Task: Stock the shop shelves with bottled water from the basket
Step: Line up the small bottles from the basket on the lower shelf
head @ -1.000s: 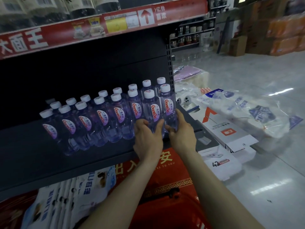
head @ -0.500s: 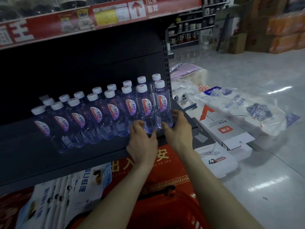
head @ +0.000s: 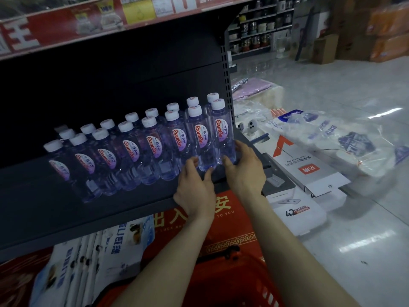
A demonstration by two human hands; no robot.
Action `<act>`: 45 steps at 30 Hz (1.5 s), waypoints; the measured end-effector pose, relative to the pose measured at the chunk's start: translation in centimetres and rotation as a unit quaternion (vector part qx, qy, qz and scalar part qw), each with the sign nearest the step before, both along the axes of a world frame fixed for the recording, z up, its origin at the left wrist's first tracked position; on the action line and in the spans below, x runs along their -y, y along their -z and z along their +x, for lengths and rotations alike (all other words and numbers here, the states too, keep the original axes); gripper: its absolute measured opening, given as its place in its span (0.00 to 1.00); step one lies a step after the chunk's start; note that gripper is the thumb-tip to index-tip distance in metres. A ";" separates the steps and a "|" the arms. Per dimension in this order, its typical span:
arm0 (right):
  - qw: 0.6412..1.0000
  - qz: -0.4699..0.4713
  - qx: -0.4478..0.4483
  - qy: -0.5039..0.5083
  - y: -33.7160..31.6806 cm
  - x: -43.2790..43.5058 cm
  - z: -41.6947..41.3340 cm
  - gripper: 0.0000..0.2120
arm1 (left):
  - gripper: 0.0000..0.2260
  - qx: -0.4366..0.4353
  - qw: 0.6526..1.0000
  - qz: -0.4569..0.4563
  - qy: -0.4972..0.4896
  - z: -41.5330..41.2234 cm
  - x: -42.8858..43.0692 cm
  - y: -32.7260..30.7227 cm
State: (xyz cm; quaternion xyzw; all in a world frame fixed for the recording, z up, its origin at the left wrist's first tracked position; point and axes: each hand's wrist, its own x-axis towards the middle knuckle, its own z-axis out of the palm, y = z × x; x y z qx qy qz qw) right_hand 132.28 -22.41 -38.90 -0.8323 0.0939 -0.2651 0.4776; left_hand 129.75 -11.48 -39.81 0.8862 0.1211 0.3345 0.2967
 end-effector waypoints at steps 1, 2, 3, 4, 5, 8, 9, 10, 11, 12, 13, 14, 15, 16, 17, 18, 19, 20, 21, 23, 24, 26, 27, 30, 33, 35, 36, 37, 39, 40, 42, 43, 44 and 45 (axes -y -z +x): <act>1.000 0.014 -0.002 -0.001 0.0 0.0 -0.1 0.25 | 0.18 -0.001 1.000 0.000 0.004 -0.1 0.0 0.0; 1.000 0.031 -0.002 0.000 -0.1 0.0 -0.2 0.26 | 0.17 -0.002 1.000 0.001 0.009 -0.2 0.0 0.1; 0.999 0.046 0.002 0.002 -0.1 0.0 -0.3 0.25 | 0.18 0.000 1.000 0.009 0.016 -0.3 0.0 0.1; 0.999 0.053 0.010 0.004 -0.1 0.0 -0.5 0.24 | 0.20 0.005 0.999 0.026 0.024 -0.5 0.0 0.1; 0.998 0.053 0.018 0.004 0.0 0.0 -0.6 0.22 | 0.22 0.011 0.998 0.049 0.033 -0.7 0.0 0.1; 0.999 0.044 0.030 -0.003 0.2 -0.3 -0.7 0.20 | 0.30 0.024 0.994 0.094 0.051 -1.0 -0.2 -0.1; 0.999 0.044 0.031 -0.002 0.2 -0.3 -0.7 0.19 | 0.32 0.017 0.993 0.099 0.056 -1.0 -0.3 -0.1; 0.999 0.044 0.030 0.000 0.2 -0.3 -0.6 0.19 | 0.32 0.009 0.993 0.102 0.060 -1.0 -0.4 -0.1; 0.999 0.043 0.027 0.003 0.1 -0.2 -0.5 0.19 | 0.32 0.005 0.992 0.106 0.061 -0.8 -0.5 0.0; 0.999 0.042 0.022 0.006 0.0 -0.2 -0.3 0.18 | 0.31 0.005 0.992 0.109 0.060 -0.7 -0.6 0.1; 0.999 0.040 0.017 0.007 0.0 -0.2 -0.2 0.18 | 0.31 0.003 0.992 0.111 0.056 -0.5 -0.6 0.1; 0.999 0.037 0.012 0.010 -0.1 -0.1 -0.1 0.19 | 0.31 -0.001 0.992 0.111 0.051 -0.4 -0.6 0.1; 0.999 0.034 0.008 0.012 -0.1 -0.1 -0.1 0.19 | 0.31 -0.004 0.992 0.113 0.048 -0.3 -0.5 0.2; 0.999 0.031 0.005 0.013 -0.2 -0.1 0.0 0.19 | 0.31 -0.006 0.992 0.114 0.044 -0.2 -0.4 0.2; 0.999 0.028 0.004 0.015 -0.2 -0.1 0.0 0.19 | 0.31 -0.007 0.992 0.116 0.041 -0.2 -0.4 0.2; 1.000 0.026 0.002 0.016 -0.2 -0.1 0.0 0.19 | 0.30 -0.006 0.992 0.119 0.039 -0.1 -0.5 0.2; 1.000 0.024 0.001 0.016 -0.3 -0.1 -0.1 0.19 | 0.30 -0.006 0.992 0.120 0.038 -0.1 -0.5 0.2; 1.000 0.024 -0.001 0.016 -0.4 0.0 -0.2 0.19 | 0.30 -0.004 0.992 0.121 0.038 -0.1 -0.5 0.3; 1.000 0.023 -0.003 0.013 -0.5 0.0 -0.2 0.19 | 0.30 -0.004 0.992 0.121 0.039 -0.1 -0.5 0.3; 1.000 0.027 -0.008 -0.002 -0.5 0.1 -0.5 0.19 | 0.30 -0.009 0.992 0.118 0.045 -0.2 -0.5 0.3; 0.999 0.035 -0.007 -0.009 -0.5 0.2 -0.6 0.19 | 0.30 -0.011 0.992 0.114 0.047 -0.3 -0.4 0.2; 0.998 0.061 0.004 -0.018 -0.6 0.2 -1.0 0.18 | 0.30 -0.030 0.993 0.096 0.061 -0.7 -0.7 0.1; 0.997 0.069 0.009 -0.021 -0.7 0.1 -1.4 0.17 | 0.31 -0.046 0.993 0.077 0.082 -0.9 -1.0 -0.1; 0.998 0.048 0.003 -0.032 -1.6 -0.2 -3.0 0.15 | 0.28 -0.064 0.977 -0.070 0.191 -2.3 -2.2 -0.7; 0.994 0.008 -0.040 -0.104 -3.2 -0.6 -4.5 0.09 | 0.22 -0.060 0.966 -0.122 0.221 -5.3 -4.9 -2.3; 0.982 -0.030 -0.081 -0.165 -4.8 -1.1 -5.7 0.07 | 0.18 -0.076 0.967 -0.104 0.220 -7.6 -7.6 -3.1; 0.978 -0.047 -0.087 -0.185 -5.7 -1.5 -6.3 0.07 | 0.16 -0.086 0.967 -0.102 0.219 -8.7 -9.1 -3.5; 0.975 -0.062 -0.085 -0.198 -6.7 -2.0 -7.0 0.06 | 0.14 -0.097 0.966 -0.108 0.215 -9.9 -10.7 -3.9; 0.966 -0.100 -0.083 -0.223 -8.4 -3.4 -8.8 0.06 | 0.12 -0.120 0.966 -0.114 0.196 -12.3 -14.1 -4.7; 0.959 -0.123 -0.087 -0.240 -9.1 -4.3 -9.9 0.06 | 0.11 -0.128 0.969 -0.111 0.182 -13.5 -15.7 -5.0; 0.943 -0.156 -0.096 -0.276 -9.9 -6.1 -12.1 0.07 | 0.10 -0.142 0.970 -0.121 0.157 -15.8 -18.5 -5.2; 0.936 -0.169 -0.098 -0.292 -9.9 -7.2 -13.3 0.07 | 0.09 -0.145 0.969 -0.133 0.150 -16.8 -19.6 -5.2; 0.931 -0.182 -0.096 -0.302 -9.8 -8.3 -14.6 0.07 | 0.09 -0.149 0.968 -0.144 0.145 -17.6 -20.4 -4.9; 0.928 -0.190 -0.093 -0.306 -9.3 -9.5 -15.7 0.07 | 0.08 -0.152 0.966 -0.152 0.147 -18.5 -21.0 -4.6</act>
